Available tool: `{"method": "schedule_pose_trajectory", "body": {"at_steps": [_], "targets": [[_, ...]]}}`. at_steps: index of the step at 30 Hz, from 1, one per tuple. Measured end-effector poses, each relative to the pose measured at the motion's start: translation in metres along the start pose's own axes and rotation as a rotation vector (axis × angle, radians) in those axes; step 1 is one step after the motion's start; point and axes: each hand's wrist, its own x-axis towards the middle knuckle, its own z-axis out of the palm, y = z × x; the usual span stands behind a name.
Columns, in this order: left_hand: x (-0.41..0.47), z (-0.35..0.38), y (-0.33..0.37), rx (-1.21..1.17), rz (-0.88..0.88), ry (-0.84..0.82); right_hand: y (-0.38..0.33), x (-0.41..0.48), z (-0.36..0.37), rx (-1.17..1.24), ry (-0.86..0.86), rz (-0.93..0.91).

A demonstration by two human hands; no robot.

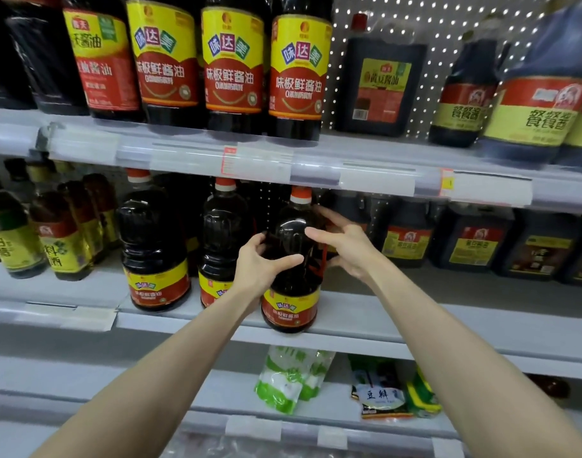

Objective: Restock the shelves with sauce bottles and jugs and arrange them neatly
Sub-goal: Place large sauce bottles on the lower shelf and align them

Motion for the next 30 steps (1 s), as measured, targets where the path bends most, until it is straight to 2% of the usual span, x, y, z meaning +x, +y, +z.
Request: {"method": "schedule_pose_trajectory", "body": {"at_steps": [12,18,22,30], "targets": [[-0.001,-0.009,-0.019,0.013,-0.02,-0.121,0.017,-0.001,0.004,0.035,0.053,0.007],[-0.017,-0.011,-0.03,-0.049,-0.123,-0.158,0.052,-0.027,0.02,0.027,0.097,0.083],[-0.02,-0.018,-0.031,-0.043,-0.154,-0.192,0.075,-0.035,0.038,0.099,0.098,0.159],[-0.013,-0.02,-0.031,-0.039,-0.171,-0.199,0.082,-0.034,0.048,0.177,0.13,0.164]]}}
